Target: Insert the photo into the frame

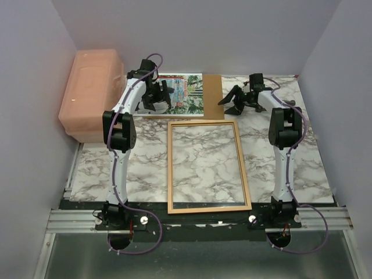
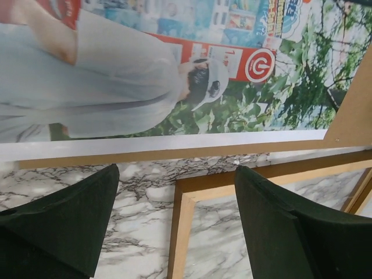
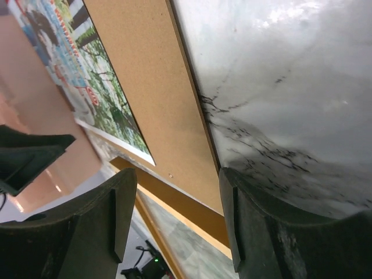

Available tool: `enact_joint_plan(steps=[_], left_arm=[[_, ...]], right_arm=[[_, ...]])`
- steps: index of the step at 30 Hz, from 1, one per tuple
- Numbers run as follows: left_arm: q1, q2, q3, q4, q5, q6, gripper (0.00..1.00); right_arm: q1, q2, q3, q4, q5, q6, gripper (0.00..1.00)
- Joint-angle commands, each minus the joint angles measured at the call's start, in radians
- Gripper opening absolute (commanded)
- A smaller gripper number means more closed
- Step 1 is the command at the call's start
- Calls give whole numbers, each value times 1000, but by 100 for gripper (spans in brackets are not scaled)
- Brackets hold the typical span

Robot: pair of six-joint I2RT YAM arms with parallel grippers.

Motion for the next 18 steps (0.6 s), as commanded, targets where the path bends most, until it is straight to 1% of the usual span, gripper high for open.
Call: enact_joint_plan(steps=[1,2,4,6,8,10,12,14,16,18], left_arm=[[-19,113,112,-199,74,20,82],[-27,97,84,-182,62,24,82],[-32,33,-38,-83,82,15,82],[-32,-6,-110,-31,78,6,82],[-33,-11,-113,-35,70,10,82],[-33,2,-90,-53,68,18,82],[-32,6,-80,-56,74,24,82],[-32,-5,-86,-43,92,30,82],[-32,-39,-114,-10,121,43,83],[-33,-98,-156,38,141,62,84]], right_arm=[[9,64,-19,133,-111,108,65],[9,68,-18,165,-141,127,65],[9,76,-24,230,-188,176,65],[9,79,-44,322,-231,249,65],[9,81,-58,405,-253,303,64],[12,89,-45,427,-259,316,64],[18,100,-13,399,-249,295,64],[27,113,42,323,-219,236,64],[40,133,108,189,-163,156,64],[53,144,158,92,-97,83,64]])
